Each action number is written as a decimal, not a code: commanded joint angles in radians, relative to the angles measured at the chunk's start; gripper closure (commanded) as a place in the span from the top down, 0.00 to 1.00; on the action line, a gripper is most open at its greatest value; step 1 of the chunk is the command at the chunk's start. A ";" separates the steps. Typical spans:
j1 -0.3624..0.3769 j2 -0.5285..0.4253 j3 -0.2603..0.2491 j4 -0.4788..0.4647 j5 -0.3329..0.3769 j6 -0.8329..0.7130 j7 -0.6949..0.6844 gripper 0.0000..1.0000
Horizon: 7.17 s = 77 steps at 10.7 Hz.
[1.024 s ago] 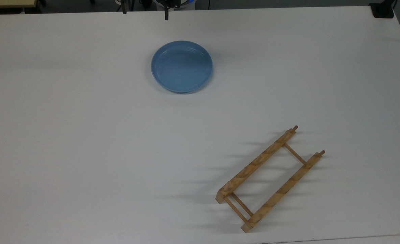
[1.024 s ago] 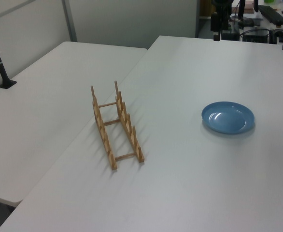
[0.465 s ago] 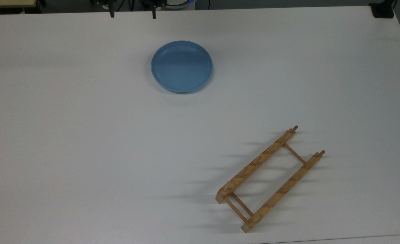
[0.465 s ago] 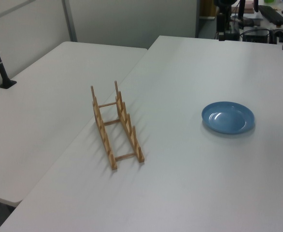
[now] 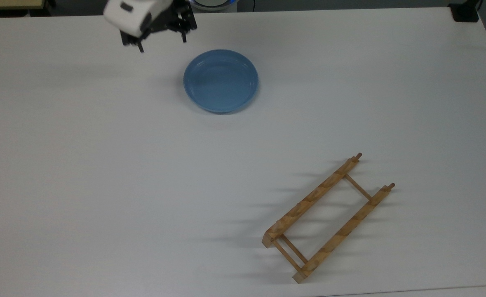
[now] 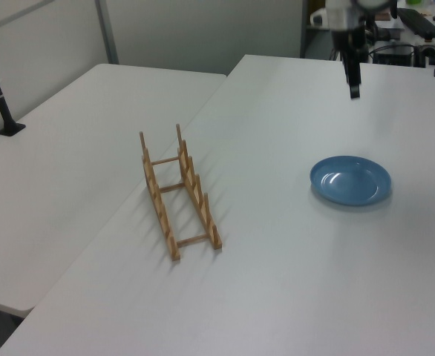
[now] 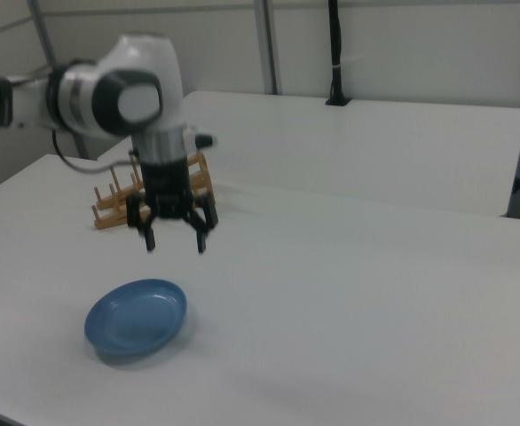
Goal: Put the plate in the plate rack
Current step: 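Move the open gripper over the rim of the light blue plate, then lower the gripper and close it on the plate rim, then lift the plate by its rim, tilting it upright, then carry the upright plate over the wooden rack between its pegs, then lower the plate edge-down into a slot of the rack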
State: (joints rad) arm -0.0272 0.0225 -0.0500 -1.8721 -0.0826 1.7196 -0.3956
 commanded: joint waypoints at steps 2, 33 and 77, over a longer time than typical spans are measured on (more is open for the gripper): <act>0.000 0.074 0.002 -0.236 -0.054 0.232 -0.080 0.71; 0.059 0.185 0.051 0.321 0.096 0.038 0.259 0.00; 0.598 0.439 0.055 0.409 -1.105 0.304 1.853 0.00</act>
State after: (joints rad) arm 0.5243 0.4707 0.0108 -1.4698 -1.2174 2.1141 1.4412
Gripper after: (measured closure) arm 0.952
